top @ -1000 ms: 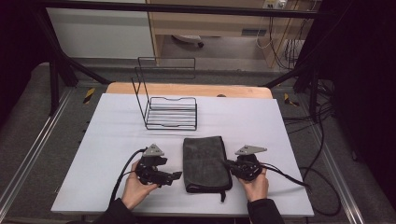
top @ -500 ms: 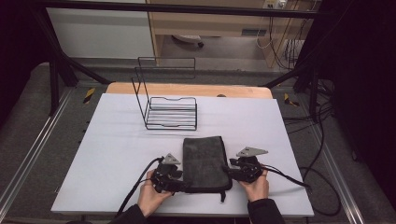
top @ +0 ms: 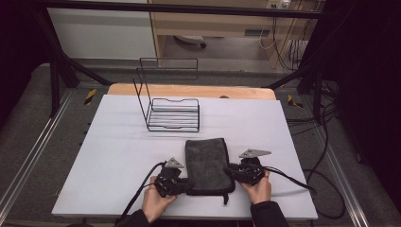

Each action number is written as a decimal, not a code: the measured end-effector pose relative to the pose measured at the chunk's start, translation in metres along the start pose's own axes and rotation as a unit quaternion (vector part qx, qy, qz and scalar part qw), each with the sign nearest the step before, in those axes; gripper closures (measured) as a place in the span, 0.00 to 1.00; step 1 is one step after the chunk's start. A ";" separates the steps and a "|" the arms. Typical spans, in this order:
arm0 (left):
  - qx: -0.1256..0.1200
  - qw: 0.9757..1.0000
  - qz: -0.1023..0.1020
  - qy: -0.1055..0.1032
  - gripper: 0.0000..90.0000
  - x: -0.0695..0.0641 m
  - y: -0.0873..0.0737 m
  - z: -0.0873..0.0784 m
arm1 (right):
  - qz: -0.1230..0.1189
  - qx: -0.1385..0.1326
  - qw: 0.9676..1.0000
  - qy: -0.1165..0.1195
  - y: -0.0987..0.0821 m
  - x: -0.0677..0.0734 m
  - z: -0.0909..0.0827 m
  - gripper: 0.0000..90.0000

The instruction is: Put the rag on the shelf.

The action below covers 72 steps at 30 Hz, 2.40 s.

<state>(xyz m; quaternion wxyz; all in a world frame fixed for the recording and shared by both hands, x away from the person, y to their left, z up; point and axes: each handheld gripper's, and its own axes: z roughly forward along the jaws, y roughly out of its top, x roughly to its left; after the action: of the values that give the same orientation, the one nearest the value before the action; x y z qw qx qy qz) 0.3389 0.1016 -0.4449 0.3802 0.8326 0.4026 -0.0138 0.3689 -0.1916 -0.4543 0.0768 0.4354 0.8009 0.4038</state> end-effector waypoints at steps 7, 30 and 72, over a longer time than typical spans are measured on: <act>0.003 1.000 0.005 0.000 0.93 0.000 0.002 -0.004 | -0.003 0.007 1.000 -0.004 0.004 0.004 -0.001 0.91; 0.019 0.999 0.039 0.017 0.91 0.023 -0.024 -0.047 | -0.014 -0.008 0.999 0.042 0.005 0.042 0.019 0.85; -0.060 0.993 -0.008 0.105 0.22 0.098 0.058 -0.033 | -0.024 -0.047 0.998 0.042 0.007 0.012 -0.005 0.03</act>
<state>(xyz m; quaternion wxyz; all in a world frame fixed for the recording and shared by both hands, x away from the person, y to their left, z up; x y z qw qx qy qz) 0.4353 0.1656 -0.4178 0.3851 0.8015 0.4475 0.0950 0.3639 -0.1836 -0.4437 0.0731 0.3947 0.7936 0.4572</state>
